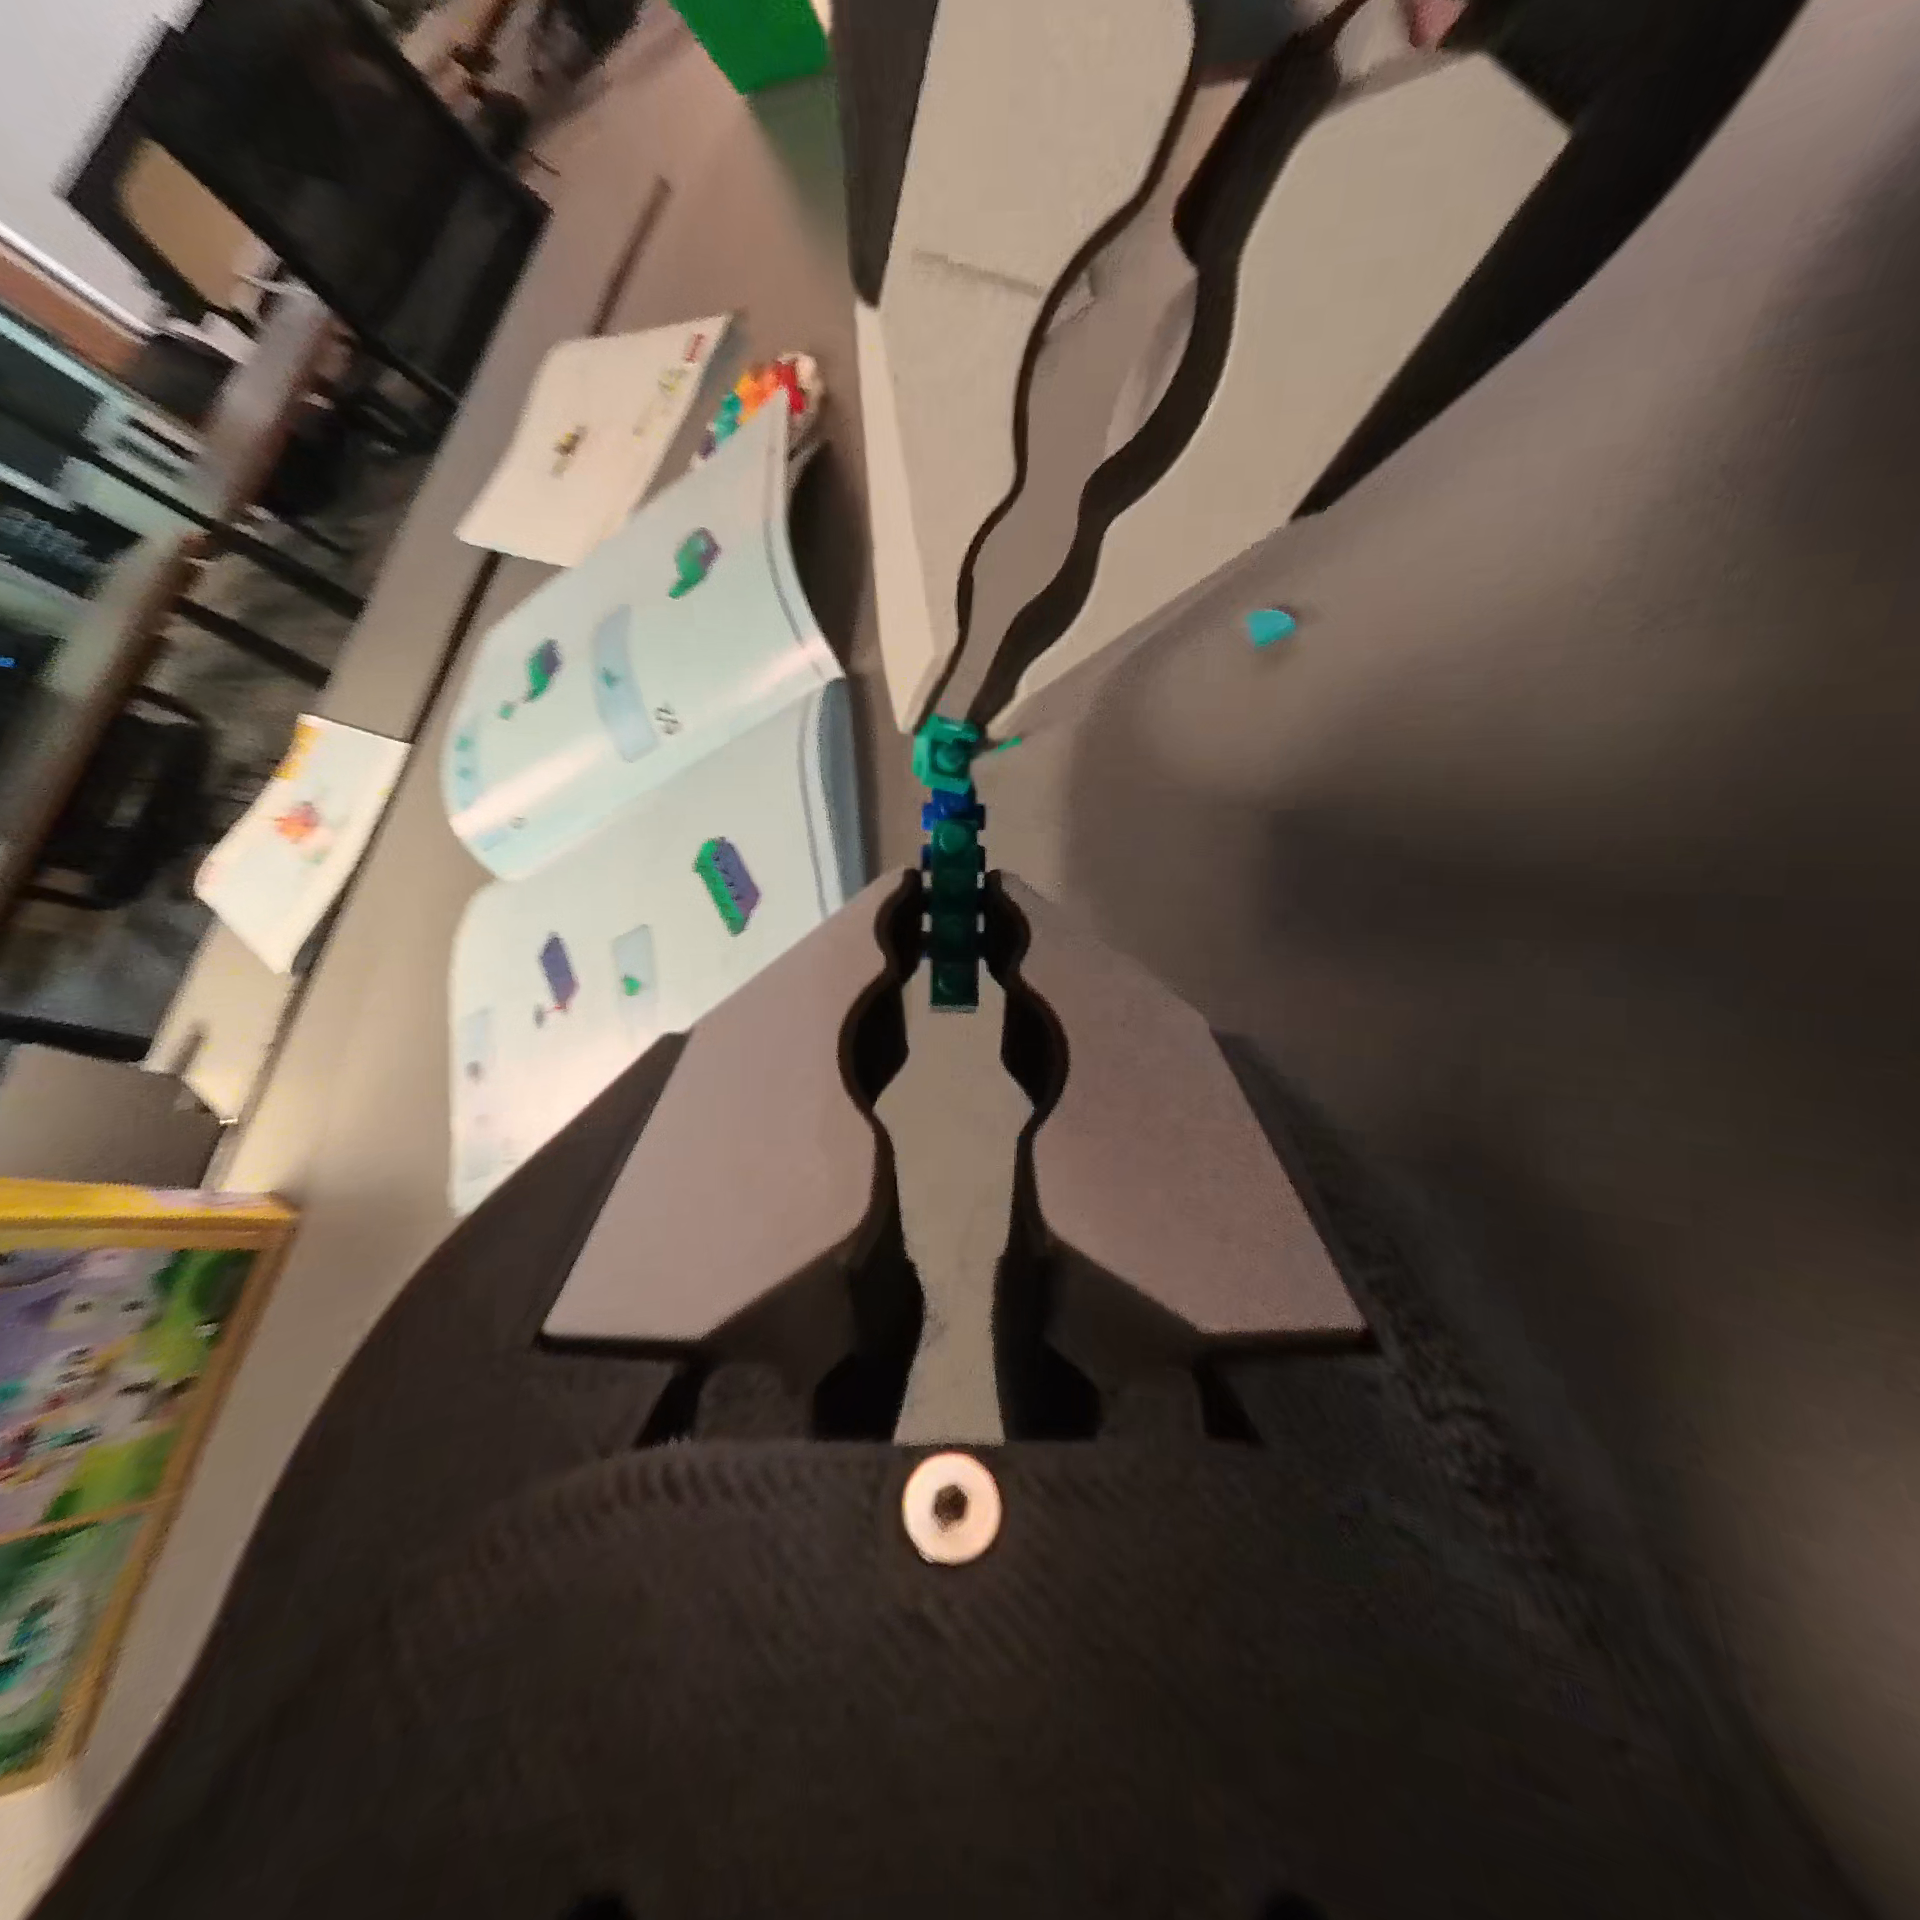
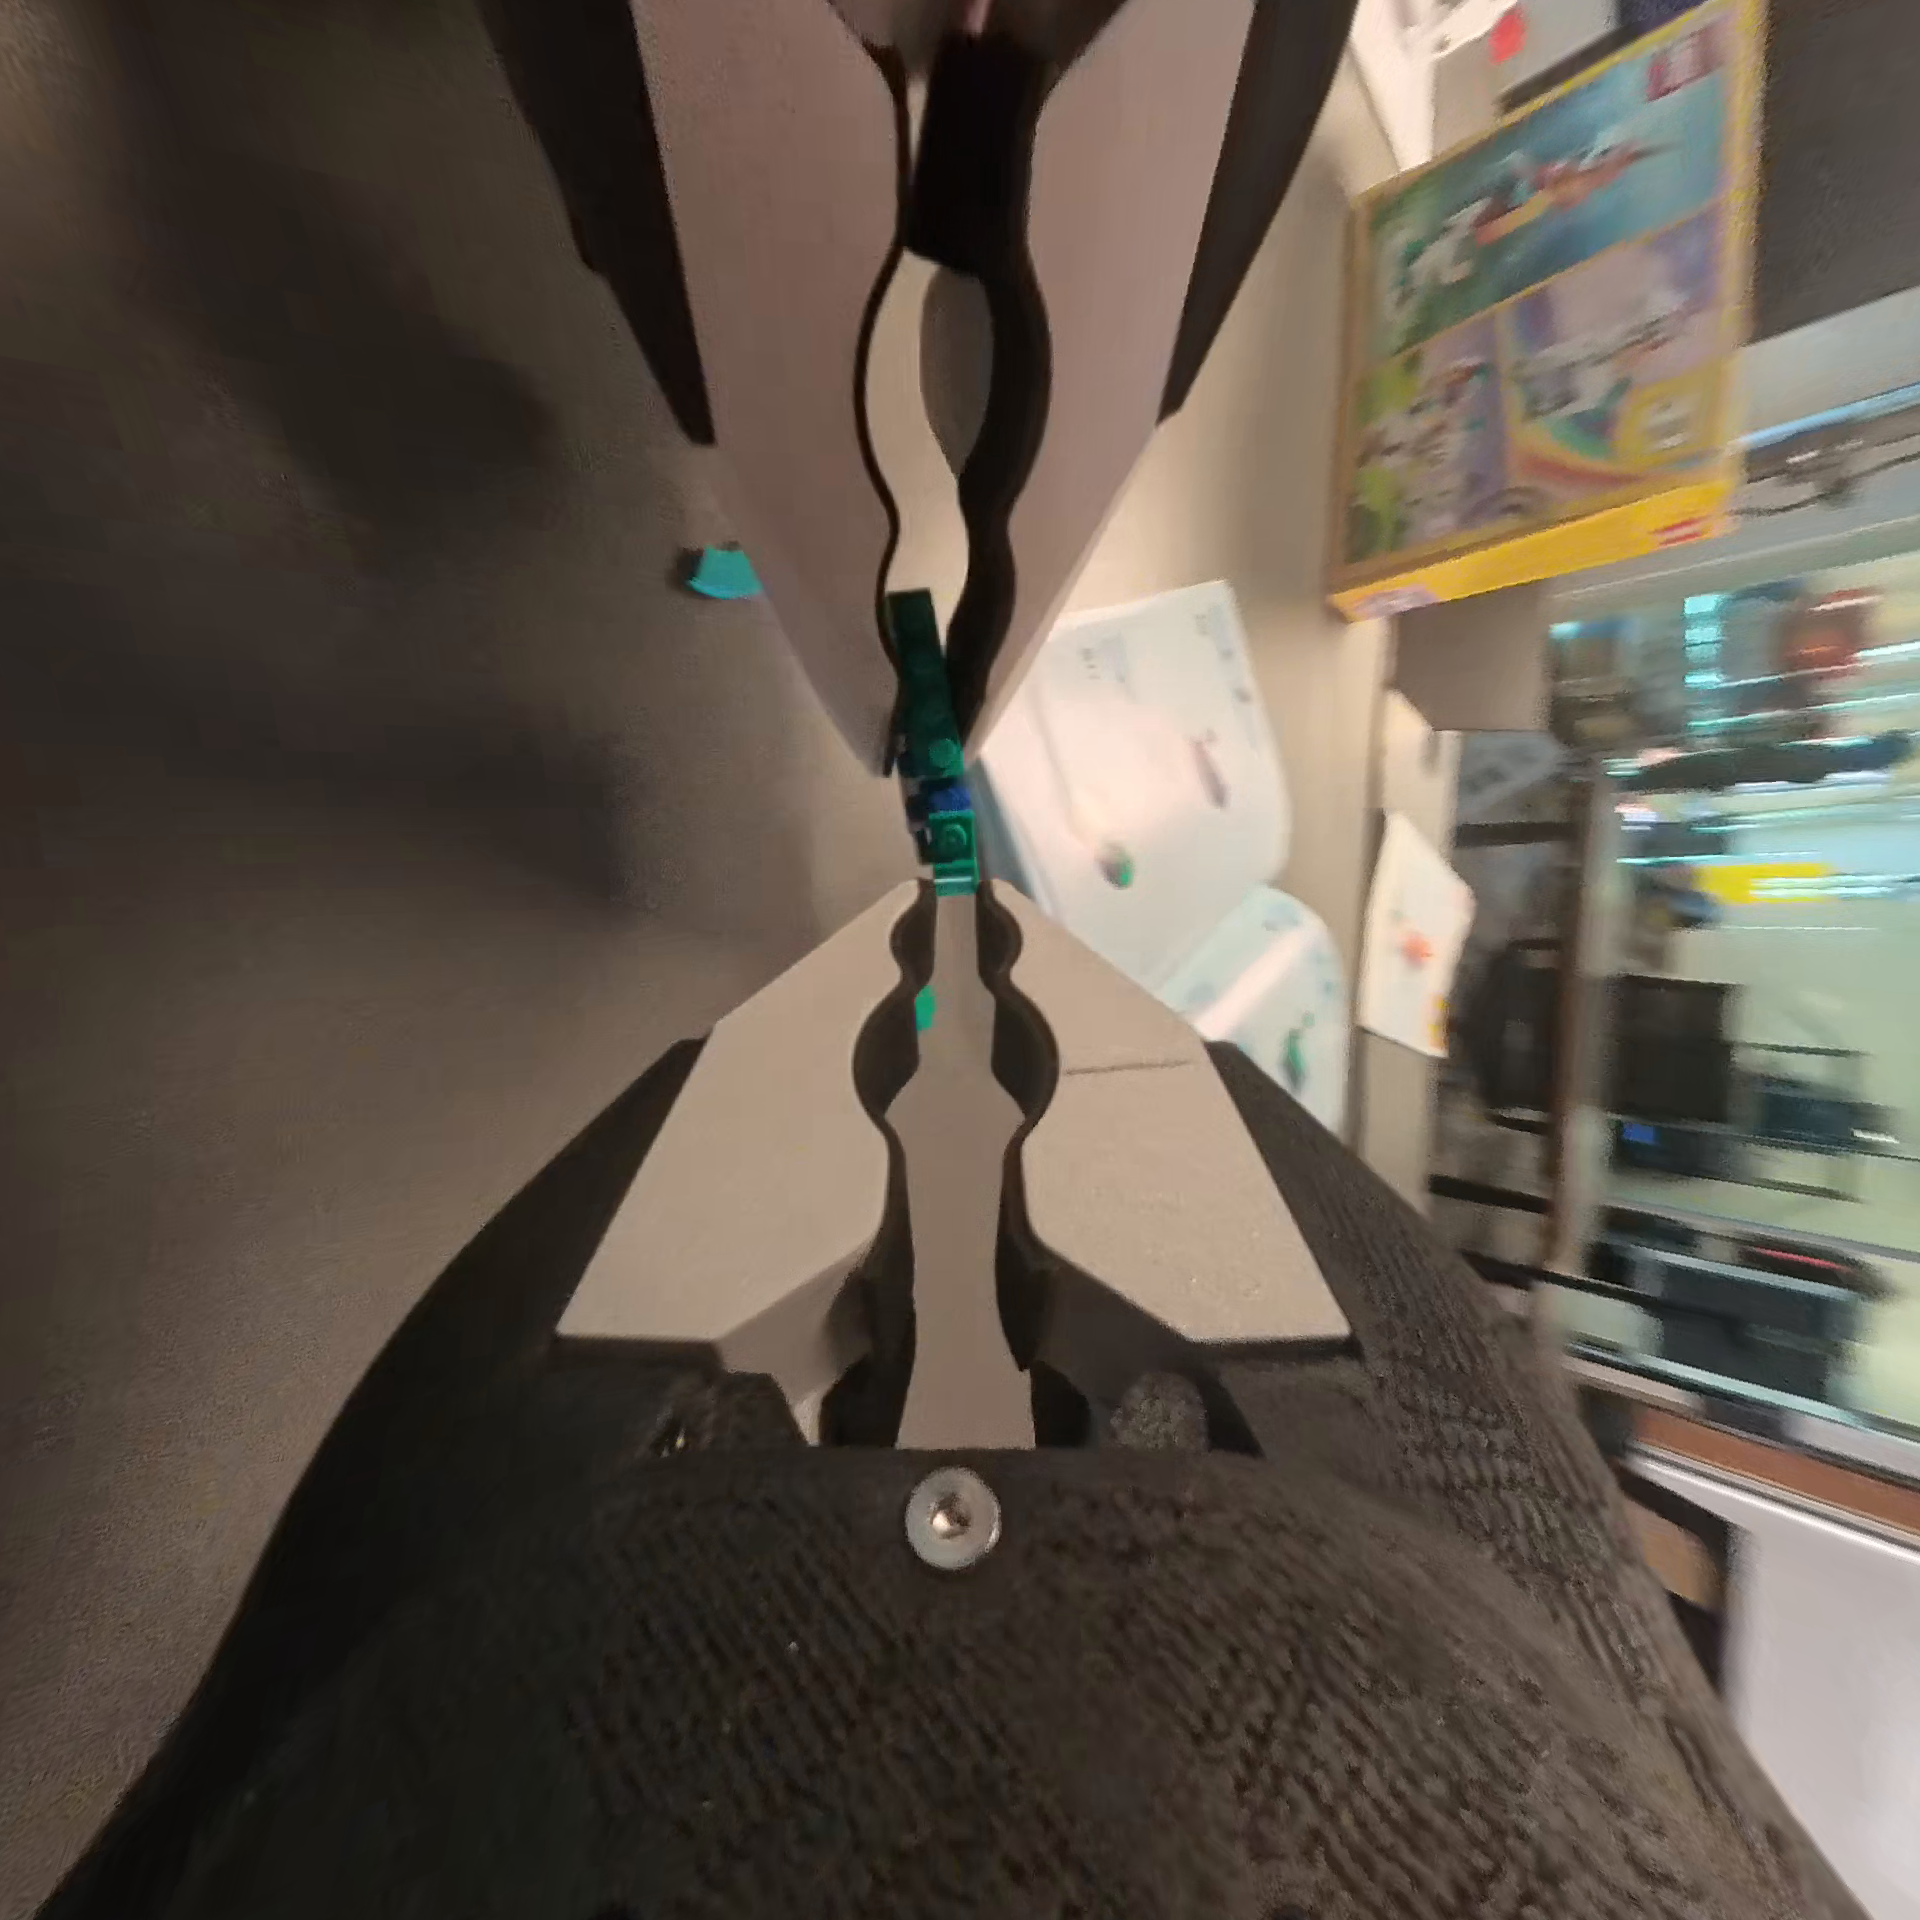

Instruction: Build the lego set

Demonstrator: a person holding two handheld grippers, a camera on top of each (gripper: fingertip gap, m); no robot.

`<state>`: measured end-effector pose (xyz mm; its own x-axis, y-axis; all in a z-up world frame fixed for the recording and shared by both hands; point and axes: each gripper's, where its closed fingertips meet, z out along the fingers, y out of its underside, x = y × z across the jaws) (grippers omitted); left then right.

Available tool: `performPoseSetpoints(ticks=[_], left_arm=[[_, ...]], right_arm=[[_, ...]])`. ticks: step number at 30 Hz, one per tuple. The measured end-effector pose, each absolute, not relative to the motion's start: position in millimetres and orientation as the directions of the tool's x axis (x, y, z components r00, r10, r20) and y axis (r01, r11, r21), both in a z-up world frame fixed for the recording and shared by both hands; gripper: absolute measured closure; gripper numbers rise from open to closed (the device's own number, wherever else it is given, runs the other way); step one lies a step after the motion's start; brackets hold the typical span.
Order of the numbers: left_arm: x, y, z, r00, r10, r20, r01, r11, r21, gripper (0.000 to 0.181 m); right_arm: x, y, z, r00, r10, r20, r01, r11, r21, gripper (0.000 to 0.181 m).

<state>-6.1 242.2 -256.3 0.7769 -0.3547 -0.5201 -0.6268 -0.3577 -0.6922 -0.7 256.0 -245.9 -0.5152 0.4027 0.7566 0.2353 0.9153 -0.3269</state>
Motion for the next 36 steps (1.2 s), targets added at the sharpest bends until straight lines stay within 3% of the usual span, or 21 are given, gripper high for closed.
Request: performPoseSetpoints(ticks=[5, 9, 29, 36], left_arm=[[-9.0, 246.3, -256.6, 0.698, -0.291, -0.654, -0.714, -0.353, -0.605, 0.17], [-10.6, 248.8, -261.1, 0.67, -0.269, -0.692, -0.734, -0.382, -0.562, 0.17], [-16.2, 249.0, -246.9, 0.642, -0.193, -0.742, -0.753, -0.341, -0.563, 0.171], [-18.9, 249.4, -247.5, 0.648, -0.184, -0.739, -0.746, -0.351, -0.566, 0.171]], right_arm=[[-7.9, 257.3, -239.8, -0.419, 0.199, 0.886, 0.191, 0.973, -0.128, 0.176], [-7.1, 262.8, -244.0, -0.416, 0.133, 0.9, 0.21, 0.977, -0.048, 0.176], [-12.9, 259.6, -237.5, -0.342, 0.189, 0.921, 0.257, 0.961, -0.102, 0.176], [-16.8, 260.9, -237.7, -0.309, 0.174, 0.935, 0.308, 0.948, -0.074, 0.176]])
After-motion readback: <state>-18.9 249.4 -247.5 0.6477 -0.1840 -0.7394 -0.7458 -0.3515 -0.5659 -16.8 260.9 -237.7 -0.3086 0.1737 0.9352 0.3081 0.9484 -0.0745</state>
